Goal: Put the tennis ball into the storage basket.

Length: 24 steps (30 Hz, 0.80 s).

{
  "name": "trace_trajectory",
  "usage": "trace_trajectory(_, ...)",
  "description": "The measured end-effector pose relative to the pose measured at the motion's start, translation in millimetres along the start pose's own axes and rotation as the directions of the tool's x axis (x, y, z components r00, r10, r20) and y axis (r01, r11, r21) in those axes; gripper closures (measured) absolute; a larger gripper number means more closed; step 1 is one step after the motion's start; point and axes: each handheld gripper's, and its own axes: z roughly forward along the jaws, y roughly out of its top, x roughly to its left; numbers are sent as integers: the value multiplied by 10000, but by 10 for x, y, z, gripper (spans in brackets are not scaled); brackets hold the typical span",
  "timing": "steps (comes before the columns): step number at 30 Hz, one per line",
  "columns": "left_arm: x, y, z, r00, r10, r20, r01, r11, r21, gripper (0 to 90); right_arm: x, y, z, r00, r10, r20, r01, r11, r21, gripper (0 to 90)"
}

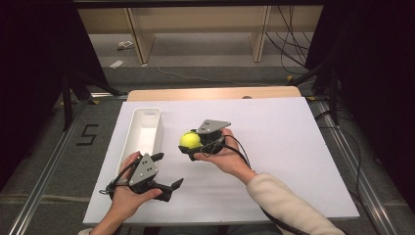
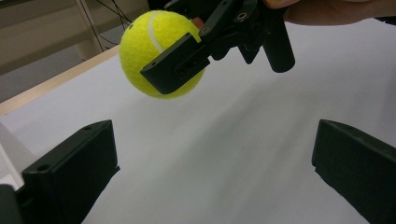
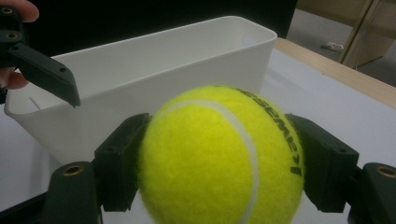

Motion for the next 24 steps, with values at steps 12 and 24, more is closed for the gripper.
trace_trajectory(12,2,-2,0,10000,40,-2,-40,10000,5,0,1,19,17,10000,22,-53,-22,10000,-21,266)
trace_trajectory(24,-3,5,-2,10000,48,42,-48,10000,16,0,45,61,87,9999,-76,-145,75,10000,-48,265)
